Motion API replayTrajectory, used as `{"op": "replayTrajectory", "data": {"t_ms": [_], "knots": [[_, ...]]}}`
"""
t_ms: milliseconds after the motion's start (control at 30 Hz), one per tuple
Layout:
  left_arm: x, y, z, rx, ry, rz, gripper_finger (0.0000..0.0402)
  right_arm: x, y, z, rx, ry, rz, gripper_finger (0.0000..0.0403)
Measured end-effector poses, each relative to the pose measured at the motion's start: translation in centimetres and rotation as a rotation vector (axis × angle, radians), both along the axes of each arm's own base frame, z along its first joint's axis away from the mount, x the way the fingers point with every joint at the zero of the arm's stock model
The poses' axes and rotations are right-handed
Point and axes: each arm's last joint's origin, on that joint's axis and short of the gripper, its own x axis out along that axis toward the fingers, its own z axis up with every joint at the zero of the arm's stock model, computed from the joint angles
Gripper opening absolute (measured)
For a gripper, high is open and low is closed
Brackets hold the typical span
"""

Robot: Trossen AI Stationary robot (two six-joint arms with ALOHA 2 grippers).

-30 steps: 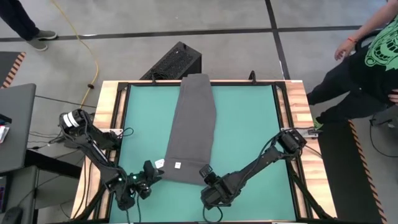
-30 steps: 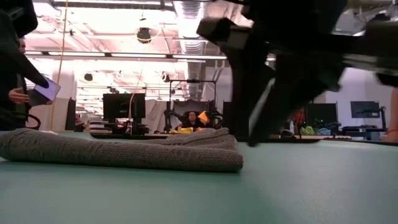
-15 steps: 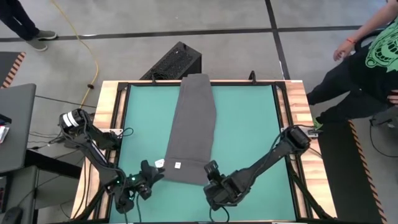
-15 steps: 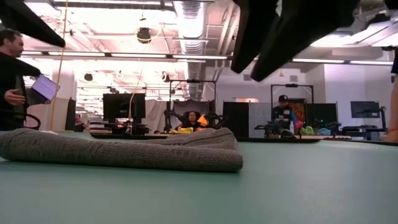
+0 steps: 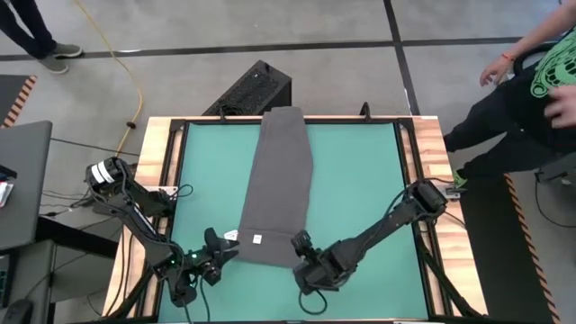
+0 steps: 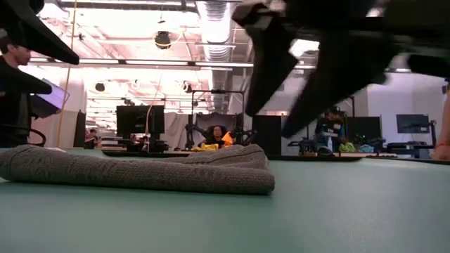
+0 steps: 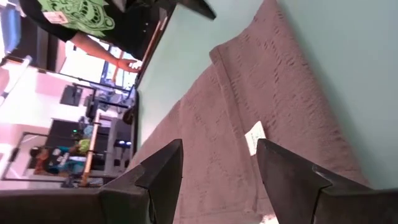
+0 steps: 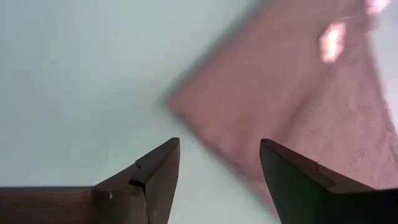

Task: Roll towel into tight, uniform cylinder
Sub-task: Roll the gray towel

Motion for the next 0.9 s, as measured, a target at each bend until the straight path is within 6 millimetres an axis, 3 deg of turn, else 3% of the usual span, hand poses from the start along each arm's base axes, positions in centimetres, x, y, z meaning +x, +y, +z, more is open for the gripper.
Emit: {"op": "replayTrajectory", "data": {"t_ms": [167,300,900], "knots": [[0.0,0.0,0.0,-0.036,-0.014,0.014,0.0196,-0.9,1.3,-2.3,-0.071,-0.009,0.12,0.0248],[0.0,0.0,0.0,-0.044,-0.019,0.017,0.0196,-0.8,1.9,-2.1,-0.141,-0.125,0.135,0.0248],[0.1,0.1,0.0,-0.035,-0.022,0.025,0.0196,-0.6,1.7,-2.3,-0.045,-0.107,0.101,0.0248]]}}
